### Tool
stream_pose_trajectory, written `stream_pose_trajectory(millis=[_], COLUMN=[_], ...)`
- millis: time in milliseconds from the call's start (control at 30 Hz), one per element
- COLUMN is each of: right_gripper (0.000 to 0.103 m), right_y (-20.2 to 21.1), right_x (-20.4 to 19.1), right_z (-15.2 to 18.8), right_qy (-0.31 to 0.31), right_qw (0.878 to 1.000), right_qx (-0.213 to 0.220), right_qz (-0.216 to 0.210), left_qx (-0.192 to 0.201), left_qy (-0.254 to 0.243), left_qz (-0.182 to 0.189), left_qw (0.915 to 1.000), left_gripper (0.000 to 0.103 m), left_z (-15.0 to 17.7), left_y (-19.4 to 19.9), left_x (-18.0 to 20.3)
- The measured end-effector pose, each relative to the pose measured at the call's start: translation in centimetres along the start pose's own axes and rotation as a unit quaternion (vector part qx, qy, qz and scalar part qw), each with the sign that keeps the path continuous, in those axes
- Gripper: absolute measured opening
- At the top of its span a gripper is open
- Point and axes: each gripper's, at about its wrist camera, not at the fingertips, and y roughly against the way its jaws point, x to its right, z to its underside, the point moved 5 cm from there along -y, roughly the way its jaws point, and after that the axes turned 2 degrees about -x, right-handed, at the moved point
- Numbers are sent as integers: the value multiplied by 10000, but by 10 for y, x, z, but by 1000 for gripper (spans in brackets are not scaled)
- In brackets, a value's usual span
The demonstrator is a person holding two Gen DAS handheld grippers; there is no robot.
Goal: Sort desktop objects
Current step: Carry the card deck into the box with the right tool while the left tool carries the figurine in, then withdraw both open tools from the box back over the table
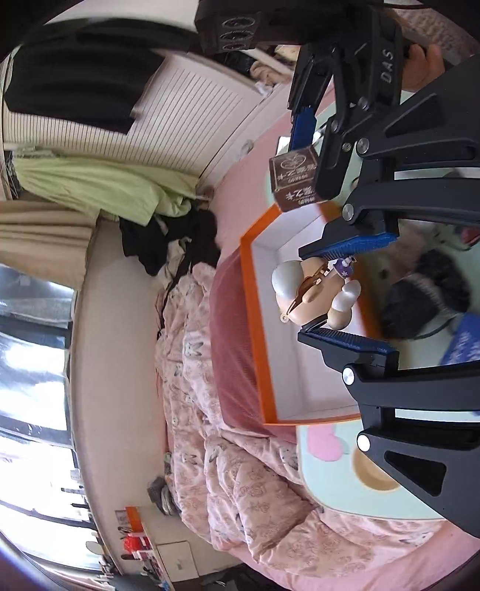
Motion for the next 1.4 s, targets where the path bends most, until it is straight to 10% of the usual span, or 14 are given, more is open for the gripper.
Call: stream_pose_trajectory(millis=[233,333,500,900,1333,1400], right_gripper=[68,82,84,86,88,98], right_y=[-66,-63,-25,65,28,25], right_x=[29,31,24,-12,4,1], right_z=[-29,-30,-21,99,165,168], right_qy=[-892,-929,-817,318,550,693], right_qw=[9948,9949,9966,9995,9934,9913], right_qx=[-482,-373,34,-5,-789,-828], right_qz=[7,73,11,-19,627,752], left_qx=[-194,-217,-48,-676,-1015,-1092], left_qy=[538,489,415,97,-196,-221], left_qz=[-314,-341,-417,-343,-937,-807], left_qw=[9979,9980,9983,9971,9902,9905], left_gripper=[48,68,70,74,76,89], left_z=[-5,0,8,116,163,166], left_y=[-46,-43,-13,52,26,21], left_x=[-32,-31,-28,9,26,27])
